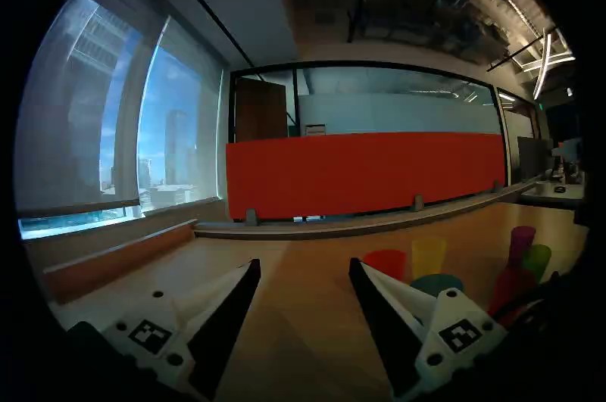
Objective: Pour water
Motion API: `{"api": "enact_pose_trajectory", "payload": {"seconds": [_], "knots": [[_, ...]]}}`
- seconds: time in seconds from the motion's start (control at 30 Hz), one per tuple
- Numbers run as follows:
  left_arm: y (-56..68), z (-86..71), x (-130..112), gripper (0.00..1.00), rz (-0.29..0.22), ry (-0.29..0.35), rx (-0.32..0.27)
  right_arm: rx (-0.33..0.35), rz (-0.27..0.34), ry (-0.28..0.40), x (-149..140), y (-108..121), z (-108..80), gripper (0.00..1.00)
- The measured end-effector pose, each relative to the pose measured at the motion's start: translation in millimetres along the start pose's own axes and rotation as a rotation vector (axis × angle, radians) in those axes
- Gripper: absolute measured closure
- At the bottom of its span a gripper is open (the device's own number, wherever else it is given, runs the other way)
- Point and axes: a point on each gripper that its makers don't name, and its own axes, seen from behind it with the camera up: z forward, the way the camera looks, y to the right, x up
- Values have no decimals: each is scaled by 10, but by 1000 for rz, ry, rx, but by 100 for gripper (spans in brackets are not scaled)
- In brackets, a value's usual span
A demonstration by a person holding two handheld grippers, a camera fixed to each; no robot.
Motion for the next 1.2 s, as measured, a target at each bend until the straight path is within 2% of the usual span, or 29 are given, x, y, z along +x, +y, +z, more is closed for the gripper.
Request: {"api": "enact_pose_trajectory", "payload": {"seconds": [0.27,0.57,1.2], "knots": [[-10,4,-55,14,-47,-4,-13,13,-10,-2,5,-109,28,1],[5,14,-156,14,-67,-31,-16,16,-20,2,37,-137,24,1],[16,31,-201,14,-47,-39,-20,22,-27,3,24,-159,-26,1]]}}
